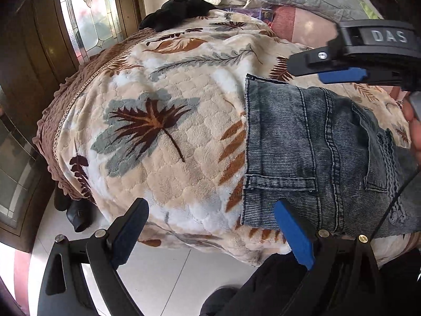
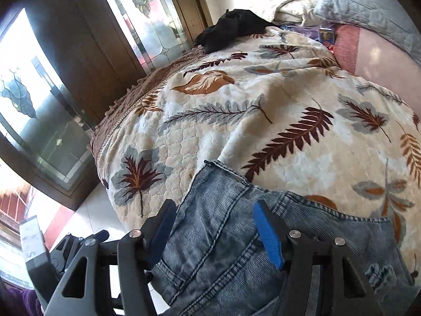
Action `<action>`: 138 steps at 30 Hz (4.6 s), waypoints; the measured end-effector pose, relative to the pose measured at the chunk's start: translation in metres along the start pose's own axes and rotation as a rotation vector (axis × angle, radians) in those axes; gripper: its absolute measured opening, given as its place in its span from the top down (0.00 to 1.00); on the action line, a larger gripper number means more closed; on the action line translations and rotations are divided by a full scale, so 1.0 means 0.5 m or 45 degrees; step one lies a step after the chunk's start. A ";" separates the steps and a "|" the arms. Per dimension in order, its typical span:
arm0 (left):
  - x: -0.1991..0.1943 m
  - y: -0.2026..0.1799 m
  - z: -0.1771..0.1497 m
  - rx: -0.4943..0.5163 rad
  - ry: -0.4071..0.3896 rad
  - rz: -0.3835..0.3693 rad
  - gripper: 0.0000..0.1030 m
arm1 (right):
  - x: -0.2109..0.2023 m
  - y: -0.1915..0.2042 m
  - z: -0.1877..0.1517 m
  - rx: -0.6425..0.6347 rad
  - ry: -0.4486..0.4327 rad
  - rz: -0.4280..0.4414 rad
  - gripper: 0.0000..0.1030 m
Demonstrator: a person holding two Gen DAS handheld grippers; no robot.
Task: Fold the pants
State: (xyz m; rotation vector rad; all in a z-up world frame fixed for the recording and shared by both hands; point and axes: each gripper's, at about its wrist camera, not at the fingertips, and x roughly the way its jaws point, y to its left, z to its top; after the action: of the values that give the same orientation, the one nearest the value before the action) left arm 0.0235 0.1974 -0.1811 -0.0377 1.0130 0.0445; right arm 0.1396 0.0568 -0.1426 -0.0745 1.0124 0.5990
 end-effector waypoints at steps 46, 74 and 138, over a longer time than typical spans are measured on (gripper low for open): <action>0.046 -0.044 0.014 -0.076 -0.112 -0.442 0.37 | 0.165 -0.040 0.035 -0.138 0.243 -0.028 0.71; -0.278 -0.479 0.022 0.547 -0.330 -0.790 0.60 | -0.382 -0.389 -0.224 0.468 -0.517 0.325 0.75; -0.055 -0.603 0.015 0.708 -0.084 -0.464 0.34 | -0.317 -0.703 -0.446 1.069 -0.382 -0.250 0.41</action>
State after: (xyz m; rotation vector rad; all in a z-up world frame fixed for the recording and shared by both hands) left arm 0.0318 -0.1038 -0.1503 0.2852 0.9113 -0.5646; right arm 0.0830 -0.3801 -0.2085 0.6328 0.8809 -0.0286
